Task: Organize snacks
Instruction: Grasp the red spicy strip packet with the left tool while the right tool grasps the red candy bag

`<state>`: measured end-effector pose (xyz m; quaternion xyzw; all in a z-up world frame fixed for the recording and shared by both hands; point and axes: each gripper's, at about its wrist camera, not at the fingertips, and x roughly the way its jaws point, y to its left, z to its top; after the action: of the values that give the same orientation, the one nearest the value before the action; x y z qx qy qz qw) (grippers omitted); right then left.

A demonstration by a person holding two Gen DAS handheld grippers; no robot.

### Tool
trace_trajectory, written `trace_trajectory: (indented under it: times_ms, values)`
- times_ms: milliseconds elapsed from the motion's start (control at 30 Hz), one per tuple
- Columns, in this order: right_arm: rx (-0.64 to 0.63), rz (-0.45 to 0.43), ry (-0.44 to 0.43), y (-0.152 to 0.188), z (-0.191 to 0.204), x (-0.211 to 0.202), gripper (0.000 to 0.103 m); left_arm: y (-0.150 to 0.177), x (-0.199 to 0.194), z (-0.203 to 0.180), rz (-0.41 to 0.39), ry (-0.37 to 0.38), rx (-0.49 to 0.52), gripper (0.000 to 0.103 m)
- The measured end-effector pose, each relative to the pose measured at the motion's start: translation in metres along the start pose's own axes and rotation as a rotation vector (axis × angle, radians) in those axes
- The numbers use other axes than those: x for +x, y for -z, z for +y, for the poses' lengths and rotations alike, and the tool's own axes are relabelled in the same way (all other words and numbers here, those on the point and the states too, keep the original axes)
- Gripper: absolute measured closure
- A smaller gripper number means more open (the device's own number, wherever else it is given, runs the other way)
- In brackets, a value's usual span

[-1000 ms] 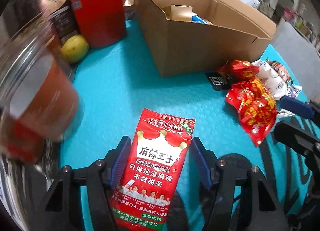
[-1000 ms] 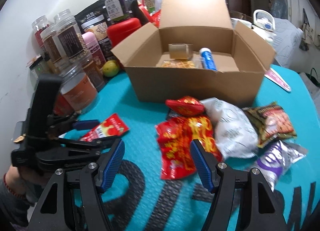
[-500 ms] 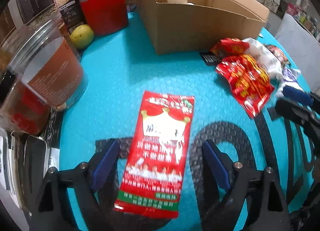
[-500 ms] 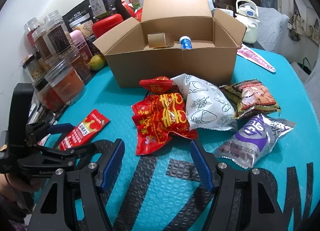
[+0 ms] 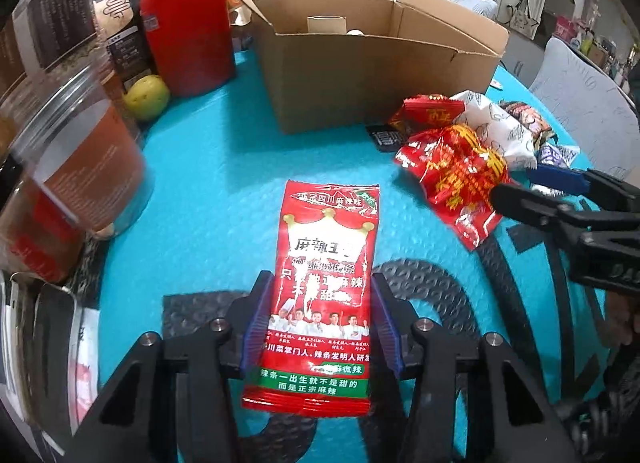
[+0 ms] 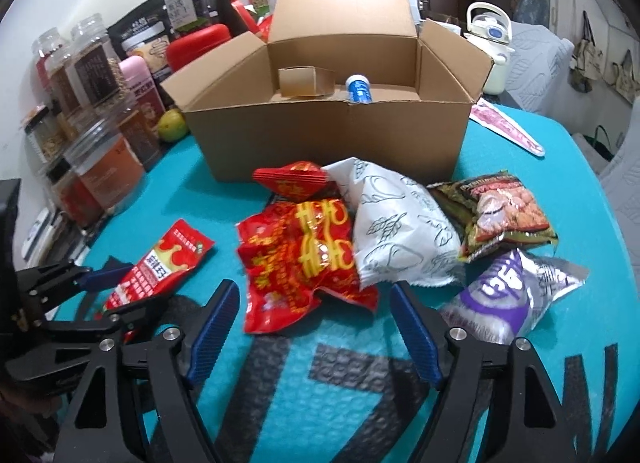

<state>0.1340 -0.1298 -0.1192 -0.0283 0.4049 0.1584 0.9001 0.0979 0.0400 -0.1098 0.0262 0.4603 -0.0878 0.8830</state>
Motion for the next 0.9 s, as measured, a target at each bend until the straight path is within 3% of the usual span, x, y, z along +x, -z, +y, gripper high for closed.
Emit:
trace_trajectory:
  times_ms: [133, 267, 333, 400, 433, 500, 533, 900]
  values:
    - [-0.026, -0.005, -0.013, -0.007, -0.001, 0.012, 0.016, -0.011, 0.009, 0.008, -0.006, 0.011, -0.025, 0.055]
    - [-0.027, 0.043, -0.062, -0.014, 0.002, 0.033, 0.016, -0.014, 0.012, 0.009, -0.015, 0.008, -0.031, 0.055]
    - [-0.035, 0.049, -0.046, -0.014, 0.004, 0.041, 0.016, -0.015, 0.013, 0.011, -0.02, 0.007, -0.033, 0.055]
    - [-0.064, 0.037, -0.003, -0.013, 0.009, 0.042, 0.027, -0.016, 0.014, 0.012, -0.022, 0.009, -0.036, 0.055]
    - [-0.064, 0.03, 0.0, -0.012, 0.01, 0.041, 0.029, -0.016, 0.015, 0.013, -0.023, 0.009, -0.037, 0.055]
    - [-0.035, 0.028, -0.014, -0.011, 0.006, 0.037, 0.047, -0.015, 0.014, 0.012, -0.022, 0.005, -0.036, 0.055]
    - [-0.028, 0.03, -0.018, -0.011, 0.004, 0.035, 0.049, -0.015, 0.014, 0.012, -0.021, 0.004, -0.035, 0.055]
    - [-0.024, 0.045, -0.045, 0.023, 0.006, -0.004, 0.053, 0.004, 0.0, -0.001, 0.007, 0.044, -0.026, 0.055]
